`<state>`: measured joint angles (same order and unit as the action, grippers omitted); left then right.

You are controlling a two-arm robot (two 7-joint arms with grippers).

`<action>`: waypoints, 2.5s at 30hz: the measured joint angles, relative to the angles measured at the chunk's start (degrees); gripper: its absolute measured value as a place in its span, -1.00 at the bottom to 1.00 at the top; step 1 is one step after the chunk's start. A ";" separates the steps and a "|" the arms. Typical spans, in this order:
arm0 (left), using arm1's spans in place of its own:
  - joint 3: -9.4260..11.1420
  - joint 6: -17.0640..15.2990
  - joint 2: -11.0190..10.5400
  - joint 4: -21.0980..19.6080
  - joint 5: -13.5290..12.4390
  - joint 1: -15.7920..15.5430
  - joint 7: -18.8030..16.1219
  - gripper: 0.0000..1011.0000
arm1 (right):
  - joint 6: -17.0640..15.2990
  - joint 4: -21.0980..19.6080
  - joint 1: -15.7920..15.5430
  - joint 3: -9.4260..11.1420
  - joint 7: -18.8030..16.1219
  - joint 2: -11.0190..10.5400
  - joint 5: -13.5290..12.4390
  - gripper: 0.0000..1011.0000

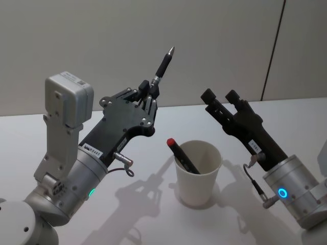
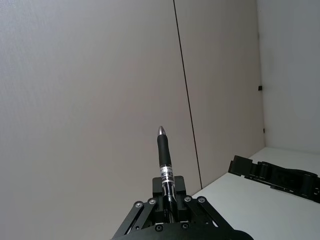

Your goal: Place the pen into the pen holder.

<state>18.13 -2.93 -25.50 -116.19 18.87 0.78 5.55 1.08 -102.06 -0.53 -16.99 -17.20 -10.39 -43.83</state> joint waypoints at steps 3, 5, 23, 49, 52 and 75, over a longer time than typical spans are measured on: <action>-0.02 0.14 0.00 0.00 0.04 -0.02 0.10 -0.73 | -0.22 -0.05 -0.03 -0.06 0.12 0.06 -0.33 0.98; -0.03 0.20 0.00 0.00 0.06 -0.03 0.15 -0.73 | -0.55 -0.22 -0.06 -0.13 0.32 0.16 -0.81 0.98; -0.10 0.48 0.00 0.00 0.17 -0.08 0.40 -0.73 | -7.60 -2.63 0.95 -0.56 3.75 2.27 -12.91 0.98; -0.09 0.57 0.00 0.00 0.16 -0.08 0.47 -0.73 | -28.87 -4.14 11.20 0.32 17.65 6.08 -41.82 0.98; -0.13 0.58 0.00 0.00 0.15 -0.08 0.39 -0.73 | -30.23 -3.58 12.51 0.32 18.79 6.53 -44.00 0.98; -0.09 0.56 0.00 0.00 0.16 -0.08 0.47 -0.73 | -32.61 -1.56 18.17 -0.33 25.11 5.36 -50.69 0.98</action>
<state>18.04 -2.37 -25.50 -116.19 19.03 0.70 6.02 -31.52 -103.62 17.64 -17.33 7.92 -5.03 -94.52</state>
